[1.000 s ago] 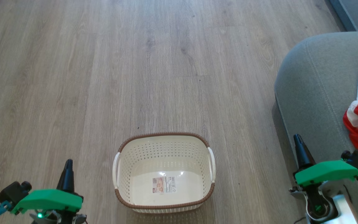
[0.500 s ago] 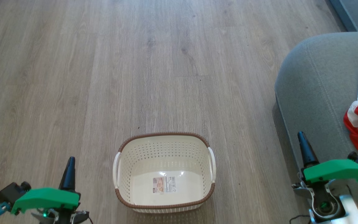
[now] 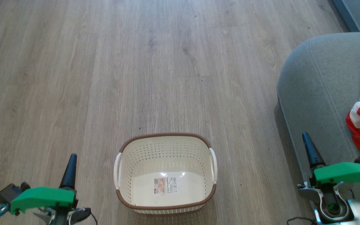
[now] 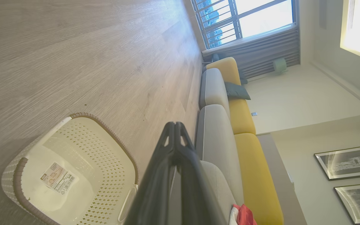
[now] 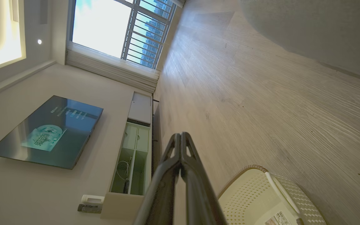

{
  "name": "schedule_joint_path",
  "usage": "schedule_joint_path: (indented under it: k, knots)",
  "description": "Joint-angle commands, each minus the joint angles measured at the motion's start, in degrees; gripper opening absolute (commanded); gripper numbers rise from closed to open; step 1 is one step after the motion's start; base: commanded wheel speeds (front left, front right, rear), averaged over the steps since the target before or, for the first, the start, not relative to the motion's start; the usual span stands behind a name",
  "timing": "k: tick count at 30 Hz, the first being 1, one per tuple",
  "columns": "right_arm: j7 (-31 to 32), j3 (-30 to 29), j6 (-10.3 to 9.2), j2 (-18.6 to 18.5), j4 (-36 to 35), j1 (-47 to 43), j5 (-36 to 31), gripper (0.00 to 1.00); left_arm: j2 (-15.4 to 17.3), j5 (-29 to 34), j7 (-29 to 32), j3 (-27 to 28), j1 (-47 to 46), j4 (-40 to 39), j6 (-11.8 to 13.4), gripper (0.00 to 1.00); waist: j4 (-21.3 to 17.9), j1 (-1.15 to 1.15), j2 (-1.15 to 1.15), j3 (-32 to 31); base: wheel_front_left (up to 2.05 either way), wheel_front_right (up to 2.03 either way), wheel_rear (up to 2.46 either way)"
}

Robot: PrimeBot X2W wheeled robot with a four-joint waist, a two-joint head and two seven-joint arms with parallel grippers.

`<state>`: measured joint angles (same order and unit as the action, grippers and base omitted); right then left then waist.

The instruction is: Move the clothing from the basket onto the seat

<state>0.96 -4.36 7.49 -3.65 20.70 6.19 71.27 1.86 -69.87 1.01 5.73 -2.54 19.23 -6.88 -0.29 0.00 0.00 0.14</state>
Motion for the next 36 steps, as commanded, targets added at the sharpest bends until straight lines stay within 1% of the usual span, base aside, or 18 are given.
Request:
schedule_joint_path:
  k: [1, 30, 36]
  knots:
    - [0.4, 0.5, 0.01, 0.2, -2.4, 1.3, 1.4, 0.00, 0.8, -1.4, 0.3, 1.1, -3.2, -2.4, -0.3, 0.00, 0.0, 0.00, 0.00, 0.0, 0.00, 0.00, 0.00]
    - [5.4, -2.1, 0.00, 0.8, -6.6, 0.0, 20.3, 0.00, 1.0, -21.7, 5.3, 0.8, -3.6, -5.1, -0.6, 0.00, 0.3, 0.00, 0.00, 0.0, 0.00, 0.00, 0.00]
    - [5.5, -2.2, 0.00, 0.8, -6.7, 0.0, 20.9, 0.00, 1.0, -22.3, 5.5, 0.8, -3.7, -5.2, -0.6, 0.00, 0.3, 0.00, 0.00, 0.0, 0.00, 0.00, 0.00]
